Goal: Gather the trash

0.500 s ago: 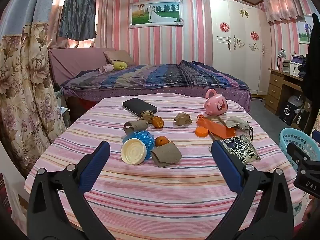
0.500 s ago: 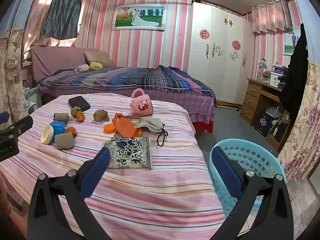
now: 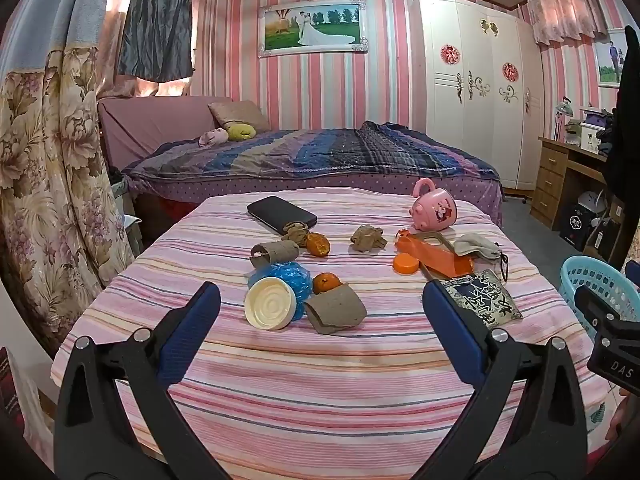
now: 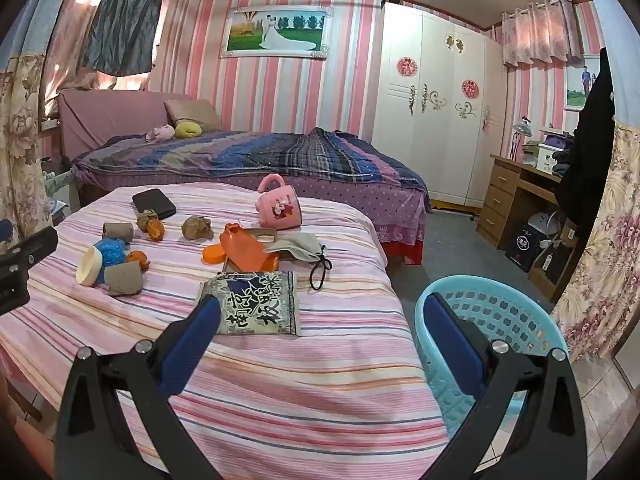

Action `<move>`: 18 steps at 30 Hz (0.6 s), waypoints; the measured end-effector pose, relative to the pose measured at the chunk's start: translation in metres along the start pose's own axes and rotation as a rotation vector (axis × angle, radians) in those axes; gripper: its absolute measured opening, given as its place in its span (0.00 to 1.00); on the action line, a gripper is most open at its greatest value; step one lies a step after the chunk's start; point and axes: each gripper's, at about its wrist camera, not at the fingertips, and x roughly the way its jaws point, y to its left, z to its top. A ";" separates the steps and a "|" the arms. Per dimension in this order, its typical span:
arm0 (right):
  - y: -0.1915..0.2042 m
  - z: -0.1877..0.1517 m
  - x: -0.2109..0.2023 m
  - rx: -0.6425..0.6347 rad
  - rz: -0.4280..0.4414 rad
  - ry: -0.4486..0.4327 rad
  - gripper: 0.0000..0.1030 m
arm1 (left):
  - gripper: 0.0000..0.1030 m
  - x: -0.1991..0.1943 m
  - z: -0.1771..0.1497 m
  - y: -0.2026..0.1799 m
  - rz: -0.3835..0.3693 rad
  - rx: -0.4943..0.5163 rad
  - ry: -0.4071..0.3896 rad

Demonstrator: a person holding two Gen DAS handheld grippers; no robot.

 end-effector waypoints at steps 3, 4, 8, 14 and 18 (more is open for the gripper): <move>0.000 0.000 -0.004 -0.001 -0.004 -0.001 0.96 | 0.95 0.000 0.000 -0.002 0.004 0.003 -0.002; 0.000 0.001 -0.004 -0.001 -0.003 0.000 0.96 | 0.95 0.000 0.001 -0.002 0.004 0.003 -0.002; 0.000 0.001 -0.005 -0.002 -0.004 0.001 0.96 | 0.95 0.000 0.001 -0.002 0.004 0.004 -0.002; -0.001 0.001 -0.005 -0.003 -0.004 0.001 0.96 | 0.95 0.000 0.001 -0.002 0.004 0.006 -0.002; 0.000 0.002 -0.005 -0.005 -0.005 0.002 0.96 | 0.95 0.000 0.001 -0.003 0.004 0.006 -0.003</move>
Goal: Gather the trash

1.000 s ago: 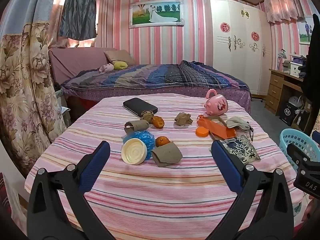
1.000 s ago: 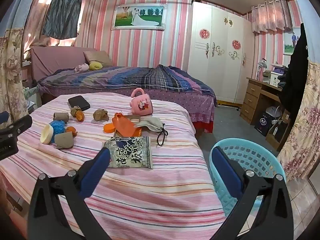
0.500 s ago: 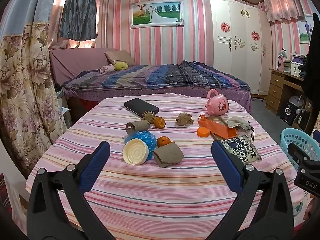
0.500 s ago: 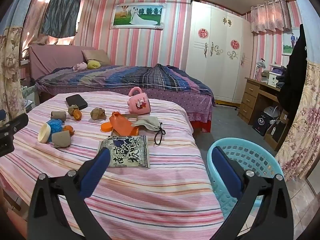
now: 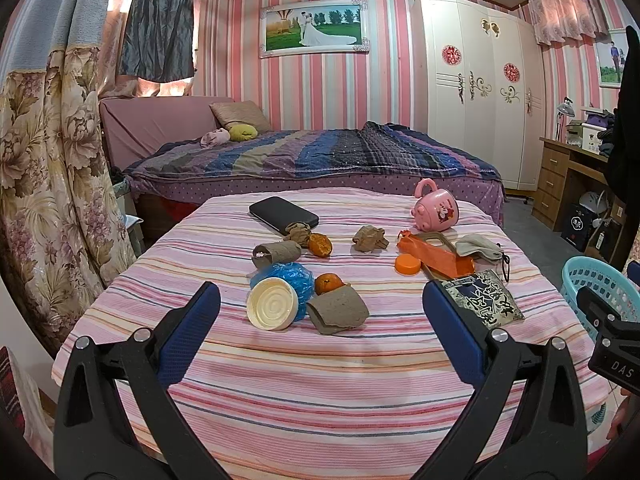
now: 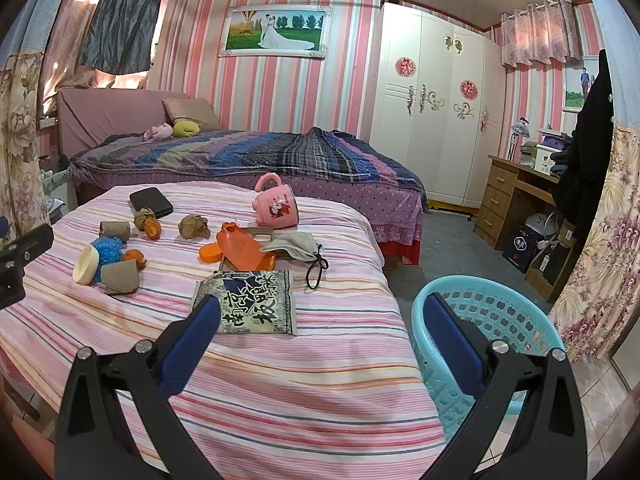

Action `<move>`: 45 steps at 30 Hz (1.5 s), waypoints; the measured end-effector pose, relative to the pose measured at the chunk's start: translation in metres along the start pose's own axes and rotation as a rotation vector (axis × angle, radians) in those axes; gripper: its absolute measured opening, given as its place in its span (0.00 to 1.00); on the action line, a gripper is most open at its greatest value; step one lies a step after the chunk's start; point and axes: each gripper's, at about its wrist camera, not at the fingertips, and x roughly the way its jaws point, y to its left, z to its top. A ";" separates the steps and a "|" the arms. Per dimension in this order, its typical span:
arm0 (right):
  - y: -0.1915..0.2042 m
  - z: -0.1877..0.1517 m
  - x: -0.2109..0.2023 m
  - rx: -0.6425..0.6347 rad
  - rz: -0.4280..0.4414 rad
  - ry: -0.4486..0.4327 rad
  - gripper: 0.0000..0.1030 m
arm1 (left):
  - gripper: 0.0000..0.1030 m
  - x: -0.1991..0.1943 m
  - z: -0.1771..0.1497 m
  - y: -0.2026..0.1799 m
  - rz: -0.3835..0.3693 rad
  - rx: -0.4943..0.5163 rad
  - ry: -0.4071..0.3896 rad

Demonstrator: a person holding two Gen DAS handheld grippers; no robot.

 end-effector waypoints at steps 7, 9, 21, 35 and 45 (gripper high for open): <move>0.000 0.001 0.000 -0.001 0.000 0.000 0.96 | 0.95 0.000 0.000 0.000 0.001 0.001 0.000; 0.000 0.000 0.000 -0.002 -0.001 0.002 0.96 | 0.95 0.000 0.000 0.000 0.001 0.002 0.000; -0.004 -0.002 0.002 0.000 -0.004 0.002 0.96 | 0.95 0.000 0.002 -0.001 0.002 0.004 0.000; -0.004 -0.002 0.001 -0.004 -0.007 0.003 0.96 | 0.95 0.000 0.002 -0.001 0.002 0.006 0.000; -0.012 -0.005 0.003 0.002 -0.013 0.001 0.96 | 0.95 0.000 0.002 0.000 0.003 0.007 0.001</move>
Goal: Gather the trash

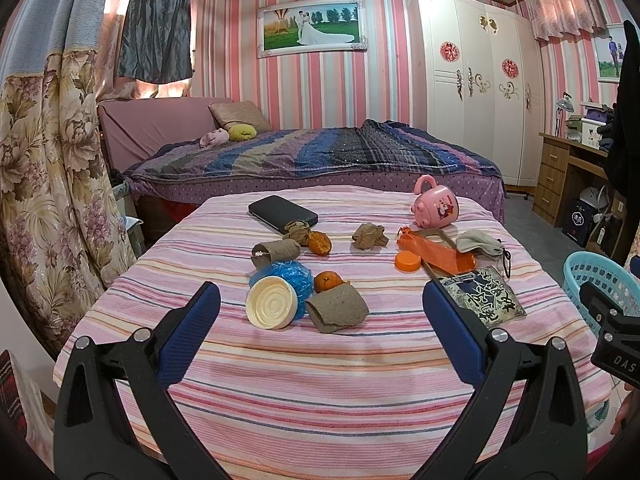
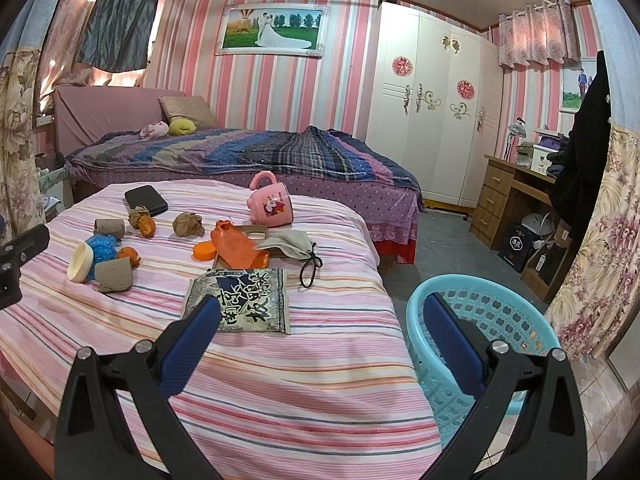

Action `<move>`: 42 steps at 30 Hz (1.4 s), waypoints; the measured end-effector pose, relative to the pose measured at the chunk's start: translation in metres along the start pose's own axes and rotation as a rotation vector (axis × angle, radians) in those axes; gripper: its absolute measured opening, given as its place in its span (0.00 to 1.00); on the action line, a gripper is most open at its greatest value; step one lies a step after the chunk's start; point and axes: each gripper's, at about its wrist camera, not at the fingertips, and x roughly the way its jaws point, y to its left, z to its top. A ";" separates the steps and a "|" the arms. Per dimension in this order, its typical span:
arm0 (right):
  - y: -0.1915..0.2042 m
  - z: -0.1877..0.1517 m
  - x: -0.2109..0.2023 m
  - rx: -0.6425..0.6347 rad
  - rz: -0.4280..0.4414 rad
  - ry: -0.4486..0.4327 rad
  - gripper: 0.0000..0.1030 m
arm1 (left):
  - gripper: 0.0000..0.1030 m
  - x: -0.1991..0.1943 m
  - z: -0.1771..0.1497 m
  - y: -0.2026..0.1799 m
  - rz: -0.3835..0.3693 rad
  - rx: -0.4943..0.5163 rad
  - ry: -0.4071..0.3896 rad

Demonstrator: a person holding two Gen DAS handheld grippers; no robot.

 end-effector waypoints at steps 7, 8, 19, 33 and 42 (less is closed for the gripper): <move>-0.001 0.002 -0.004 -0.003 -0.005 -0.001 0.96 | 0.95 0.000 0.001 0.002 0.001 0.000 -0.002; -0.001 0.002 -0.005 -0.003 -0.005 -0.001 0.96 | 0.95 0.000 0.001 0.001 0.001 0.001 -0.001; -0.002 -0.002 0.000 -0.003 -0.009 0.010 0.96 | 0.95 -0.002 0.000 0.007 0.002 0.003 0.001; 0.002 -0.001 0.002 -0.012 -0.016 0.012 0.96 | 0.95 -0.002 -0.003 0.011 0.007 0.002 0.007; 0.005 -0.002 0.002 -0.012 -0.012 0.019 0.96 | 0.95 0.000 -0.003 0.012 0.015 -0.003 0.010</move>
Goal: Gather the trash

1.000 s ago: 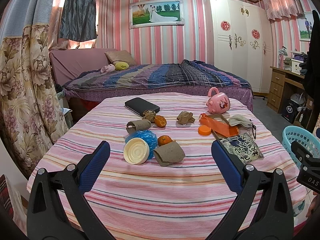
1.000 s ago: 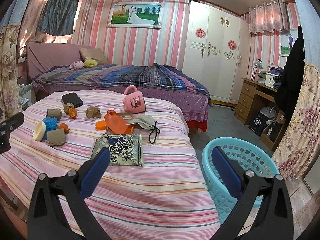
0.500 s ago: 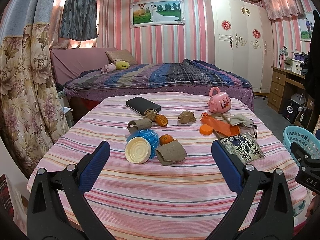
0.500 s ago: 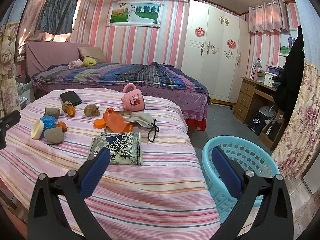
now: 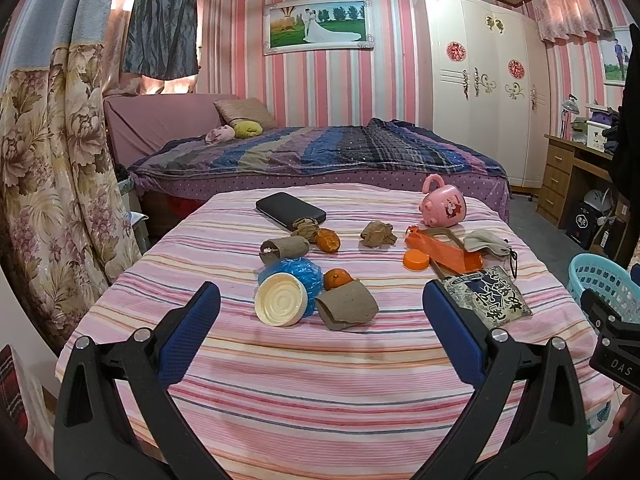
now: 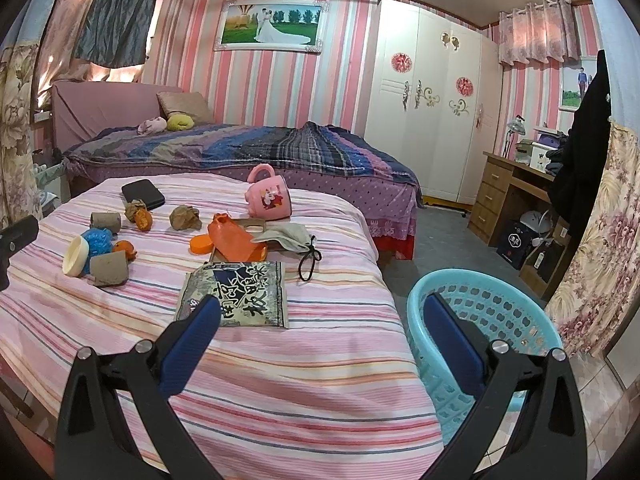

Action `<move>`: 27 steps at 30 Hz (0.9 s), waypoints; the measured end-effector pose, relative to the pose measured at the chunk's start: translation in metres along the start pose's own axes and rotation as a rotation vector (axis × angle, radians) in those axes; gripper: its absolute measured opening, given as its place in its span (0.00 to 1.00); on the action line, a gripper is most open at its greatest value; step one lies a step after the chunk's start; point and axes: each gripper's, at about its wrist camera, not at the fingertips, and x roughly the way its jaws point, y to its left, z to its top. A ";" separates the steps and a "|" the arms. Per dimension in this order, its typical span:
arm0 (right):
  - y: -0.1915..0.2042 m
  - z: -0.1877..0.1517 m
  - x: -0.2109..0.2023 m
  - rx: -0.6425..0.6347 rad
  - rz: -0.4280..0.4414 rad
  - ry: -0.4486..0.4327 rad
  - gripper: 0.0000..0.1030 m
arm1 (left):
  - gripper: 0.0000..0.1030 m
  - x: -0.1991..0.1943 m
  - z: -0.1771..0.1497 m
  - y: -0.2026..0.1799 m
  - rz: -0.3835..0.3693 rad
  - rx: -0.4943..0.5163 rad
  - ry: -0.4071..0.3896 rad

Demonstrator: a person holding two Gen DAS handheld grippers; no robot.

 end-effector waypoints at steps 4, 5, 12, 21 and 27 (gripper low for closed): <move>0.000 0.000 0.000 0.002 0.003 0.000 0.96 | 0.95 0.000 0.000 0.001 0.005 0.001 0.002; -0.001 0.000 0.000 0.006 0.006 0.001 0.96 | 0.95 0.001 0.000 0.001 0.006 0.001 0.005; -0.001 0.013 0.003 0.008 0.022 0.000 0.96 | 0.95 0.002 0.009 0.003 0.012 -0.008 0.004; -0.004 0.057 0.006 0.020 0.065 -0.031 0.96 | 0.95 0.006 0.044 0.008 0.025 -0.003 -0.031; -0.006 0.077 0.029 0.037 0.068 -0.022 0.96 | 0.95 0.023 0.059 0.017 0.044 -0.014 -0.040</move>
